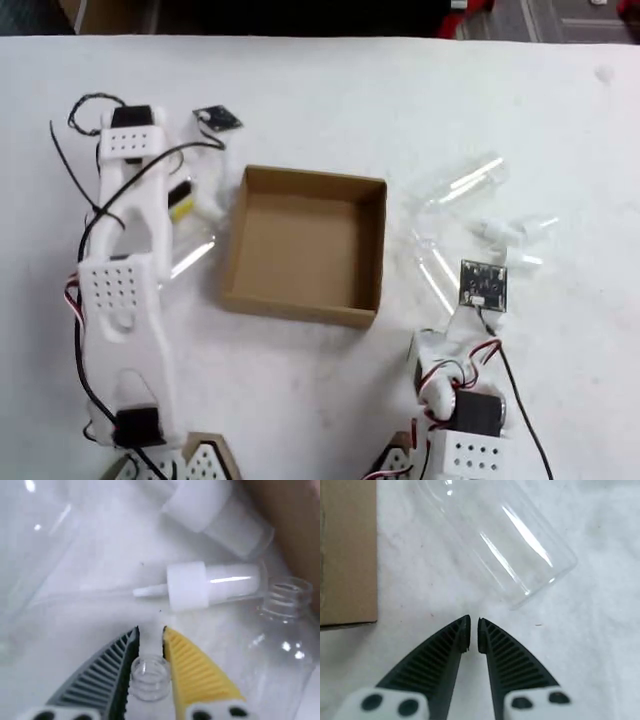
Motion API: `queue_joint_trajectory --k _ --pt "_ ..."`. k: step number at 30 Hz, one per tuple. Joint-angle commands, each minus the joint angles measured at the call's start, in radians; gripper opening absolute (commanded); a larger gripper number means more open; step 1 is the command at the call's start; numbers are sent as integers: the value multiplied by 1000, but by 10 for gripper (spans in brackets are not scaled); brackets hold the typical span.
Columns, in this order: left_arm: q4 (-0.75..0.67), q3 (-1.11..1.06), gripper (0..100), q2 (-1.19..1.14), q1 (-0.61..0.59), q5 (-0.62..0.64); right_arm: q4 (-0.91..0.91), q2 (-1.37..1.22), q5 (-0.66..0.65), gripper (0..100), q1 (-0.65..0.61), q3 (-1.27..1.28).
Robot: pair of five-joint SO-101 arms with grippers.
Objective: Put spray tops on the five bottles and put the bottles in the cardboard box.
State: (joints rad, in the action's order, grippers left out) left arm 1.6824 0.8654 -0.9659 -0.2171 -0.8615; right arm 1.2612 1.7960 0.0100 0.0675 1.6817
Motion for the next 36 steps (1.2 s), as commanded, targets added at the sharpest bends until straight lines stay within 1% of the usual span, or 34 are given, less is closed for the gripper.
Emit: queue_joint_trajectory --k 1,4,17,20,22,24,30,36 --pt "95 138 128 8 -12 -12 4 4 -8 15 -4 9" --pt "98 150 190 18 -18 -12 4 5 -8 15 -4 9" --pt "100 147 187 5 -39 -12 4 5 -8 15 -4 9" --pt "97 104 185 7 -33 -15 4 5 -8 15 -4 9" --pt "95 75 183 7 -28 -43 4 5 -8 15 -4 9" --pt "95 66 159 7 -24 -54 4 5 -8 15 -4 9" --pt "95 66 30 15 -18 -54 4 5 -8 15 -4 9" --pt "100 109 24 30 -2 -41 4 5 -8 15 -4 9"
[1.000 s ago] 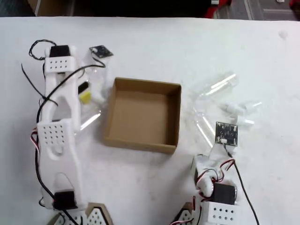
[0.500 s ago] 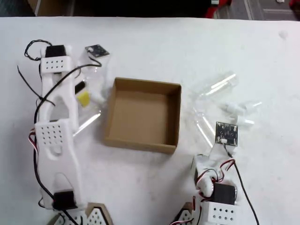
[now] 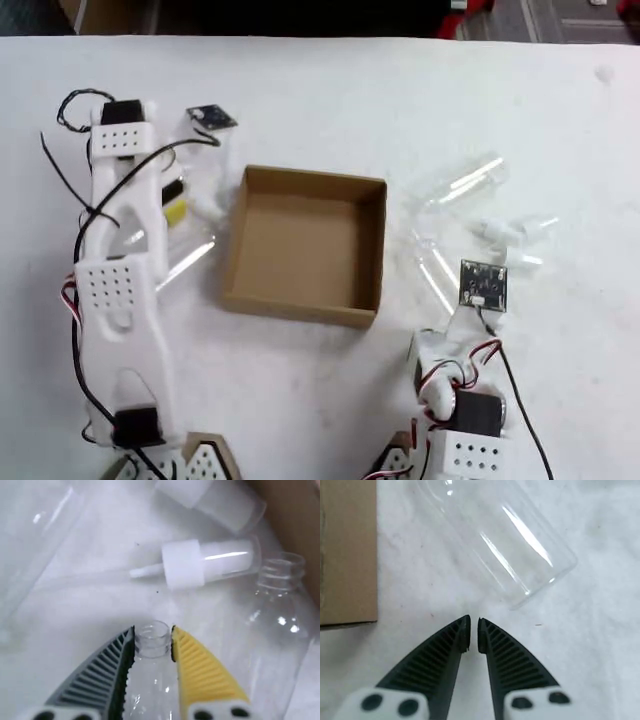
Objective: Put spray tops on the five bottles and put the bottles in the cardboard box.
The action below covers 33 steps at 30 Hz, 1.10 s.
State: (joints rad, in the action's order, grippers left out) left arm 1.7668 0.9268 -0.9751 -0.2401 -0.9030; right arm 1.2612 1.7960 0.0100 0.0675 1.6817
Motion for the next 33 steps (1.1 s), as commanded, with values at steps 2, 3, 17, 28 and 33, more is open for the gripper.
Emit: queue_joint_trajectory --k 2,3,17,28,33 --pt "18 81 24 62 21 64 4 5 -8 15 -4 9" --pt "18 97 24 82 21 109 4 5 -8 15 -4 9" --pt "20 3 24 624 42 651 4 5 -8 15 -4 9" --pt "-55 -572 24 1299 338 724 4 5 -8 15 -5 9" --pt "-390 -911 24 1534 364 726 4 5 -6 15 -5 9"
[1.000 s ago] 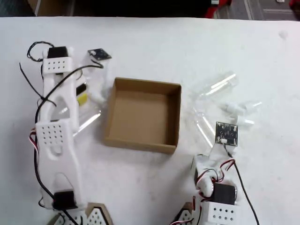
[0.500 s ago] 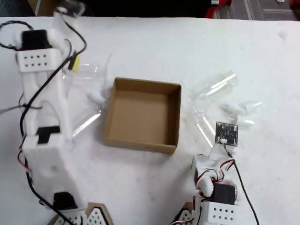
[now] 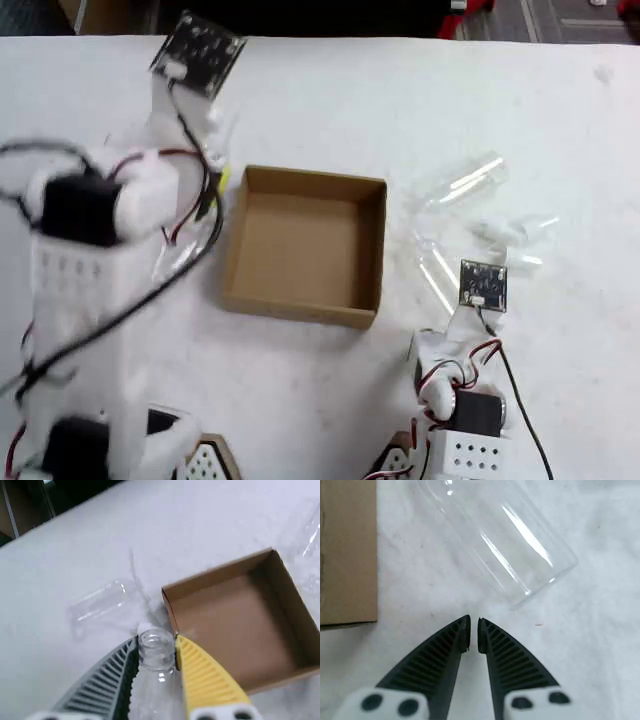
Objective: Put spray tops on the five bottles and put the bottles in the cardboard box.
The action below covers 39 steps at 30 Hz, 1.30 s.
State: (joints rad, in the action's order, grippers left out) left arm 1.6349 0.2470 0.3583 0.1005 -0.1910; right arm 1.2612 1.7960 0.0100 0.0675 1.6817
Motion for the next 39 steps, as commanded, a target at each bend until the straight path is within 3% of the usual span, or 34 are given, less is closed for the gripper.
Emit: queue_joint_trajectory --k 1,5,11,17,21,29,39 --pt "-324 -304 24 242 24 14 4 5 -6 15 -5 9" --pt "-563 -569 24 397 33 14 4 5 -6 15 -5 9" --pt "-862 -885 24 619 139 21 4 5 -8 15 -5 9" --pt "-1119 -1085 28 740 200 232 4 5 -8 15 -5 9" --pt "-1318 -1168 28 714 200 239 4 5 -8 15 -5 9" --pt "-1892 -1387 25 515 200 238 4 5 -8 15 -5 9" --pt "-2229 -1479 24 199 191 238 4 5 -8 15 -5 9"
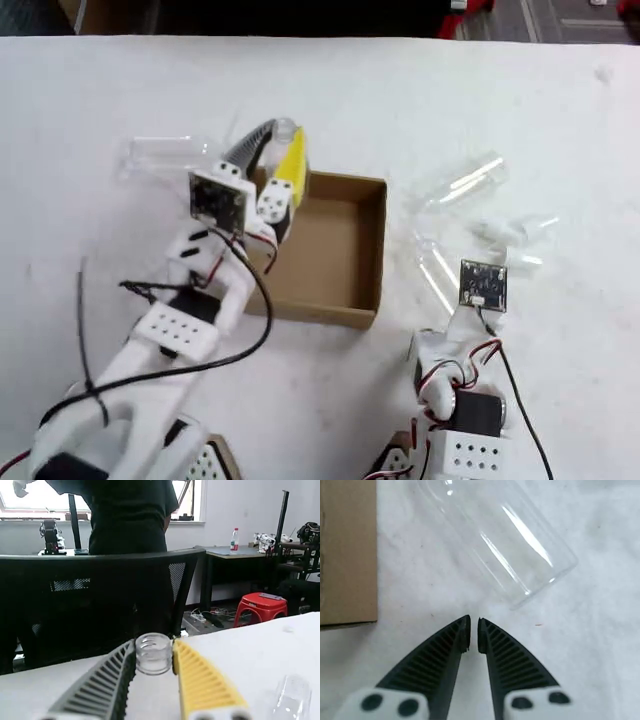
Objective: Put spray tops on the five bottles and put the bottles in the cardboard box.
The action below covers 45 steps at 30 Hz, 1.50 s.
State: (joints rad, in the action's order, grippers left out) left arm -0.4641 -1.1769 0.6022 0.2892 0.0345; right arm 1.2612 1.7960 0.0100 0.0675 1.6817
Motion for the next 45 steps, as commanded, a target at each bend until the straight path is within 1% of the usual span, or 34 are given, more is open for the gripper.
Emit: queue_joint_trajectory --k 1,5,11,16,20,24,31,34,36,40,45 --pt "-158 -95 24 -42 5 12 4 5 -8 15 -5 9" --pt "-267 -189 24 -33 -4 12 4 5 -8 15 -5 9" --pt "-270 -141 24 -110 -71 12 4 5 -8 15 -5 9" --pt "-276 -60 24 -269 -84 12 4 5 -8 15 -5 9" --pt "-292 -15 24 -338 -85 12 4 5 -8 15 -5 9" --pt "-393 -17 24 -377 -87 11 4 5 -8 15 -5 9" --pt "-516 12 24 -524 -87 11 4 5 -8 15 -5 9" --pt "-566 80 24 -625 -133 11 4 5 -8 15 -5 9" --pt "-621 107 24 -687 -151 11 4 5 -8 15 -5 9" --pt "-750 104 24 -783 -136 12 4 5 -8 15 -5 9" --pt "-796 107 24 -825 -131 12 4 5 -8 15 -5 9"
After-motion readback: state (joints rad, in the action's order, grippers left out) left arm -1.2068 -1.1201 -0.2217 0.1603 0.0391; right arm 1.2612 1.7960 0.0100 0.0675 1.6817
